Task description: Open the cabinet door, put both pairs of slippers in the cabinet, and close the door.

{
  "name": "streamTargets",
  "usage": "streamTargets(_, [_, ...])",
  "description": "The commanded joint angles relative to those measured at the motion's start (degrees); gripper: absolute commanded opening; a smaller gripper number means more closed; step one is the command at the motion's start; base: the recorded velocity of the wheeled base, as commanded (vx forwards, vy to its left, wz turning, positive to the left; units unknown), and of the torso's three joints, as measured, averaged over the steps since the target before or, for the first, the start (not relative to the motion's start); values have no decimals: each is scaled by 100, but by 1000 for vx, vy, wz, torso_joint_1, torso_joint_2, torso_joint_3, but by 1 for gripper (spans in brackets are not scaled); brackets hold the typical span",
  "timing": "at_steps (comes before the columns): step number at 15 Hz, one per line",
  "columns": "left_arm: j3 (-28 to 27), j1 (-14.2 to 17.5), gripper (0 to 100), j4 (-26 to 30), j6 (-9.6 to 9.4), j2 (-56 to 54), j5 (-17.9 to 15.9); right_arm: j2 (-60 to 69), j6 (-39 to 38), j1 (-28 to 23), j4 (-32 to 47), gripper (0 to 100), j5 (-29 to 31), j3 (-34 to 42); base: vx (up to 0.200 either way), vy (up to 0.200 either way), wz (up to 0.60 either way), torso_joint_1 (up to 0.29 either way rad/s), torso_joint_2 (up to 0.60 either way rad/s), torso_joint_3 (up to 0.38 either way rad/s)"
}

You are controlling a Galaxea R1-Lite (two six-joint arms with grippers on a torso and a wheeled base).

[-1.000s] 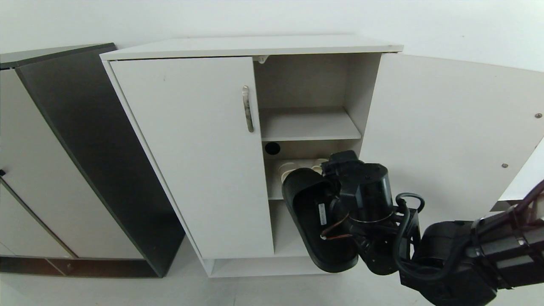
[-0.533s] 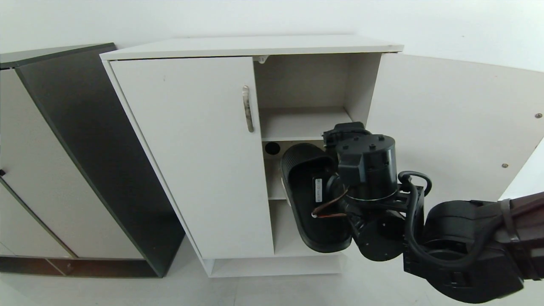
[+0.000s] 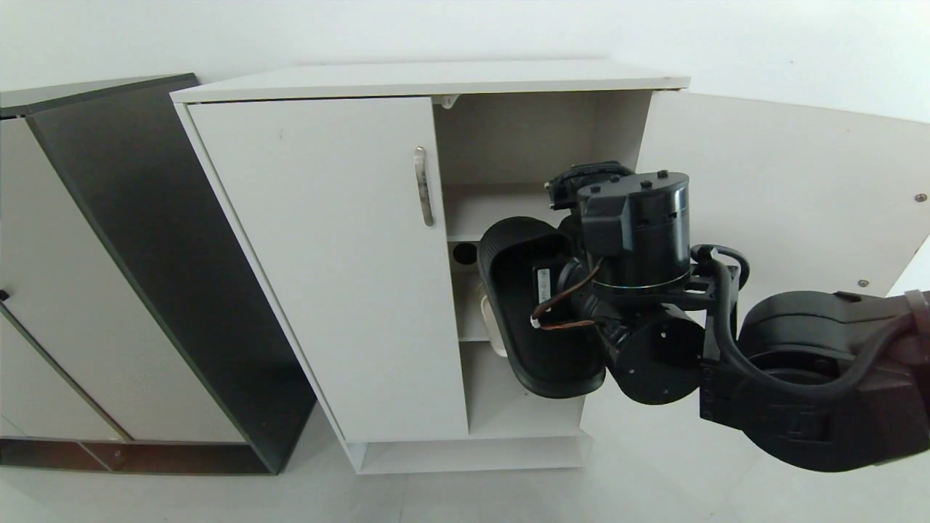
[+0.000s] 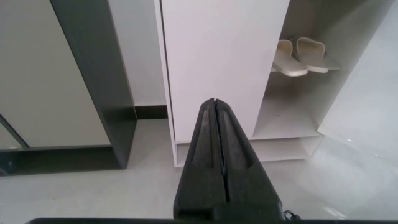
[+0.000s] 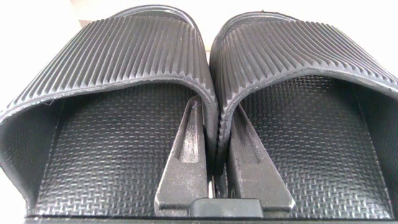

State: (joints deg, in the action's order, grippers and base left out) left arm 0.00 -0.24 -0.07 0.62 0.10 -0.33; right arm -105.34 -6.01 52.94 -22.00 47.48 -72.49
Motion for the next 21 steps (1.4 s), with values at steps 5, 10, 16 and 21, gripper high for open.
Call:
streamTargets(5, [0,-2,0,-1,8,-1,7,-338,-14,-3,-129,0,42,-143,0,0,0,0,0,0])
streamTargets(10, [0,-2,0,-1,17,-1,15,-356,-208,67,-137,0,24,-257,0,0,0,0,0,0])
streamTargets(16, [0,-2,0,-1,35,-1,15,-365,-216,49,-146,0,33,-249,200,0,0,1,3,1])
streamTargets(21, [0,-2,0,-1,35,-1,15,-426,-216,41,-217,0,24,-222,200,0,0,0,1,1])
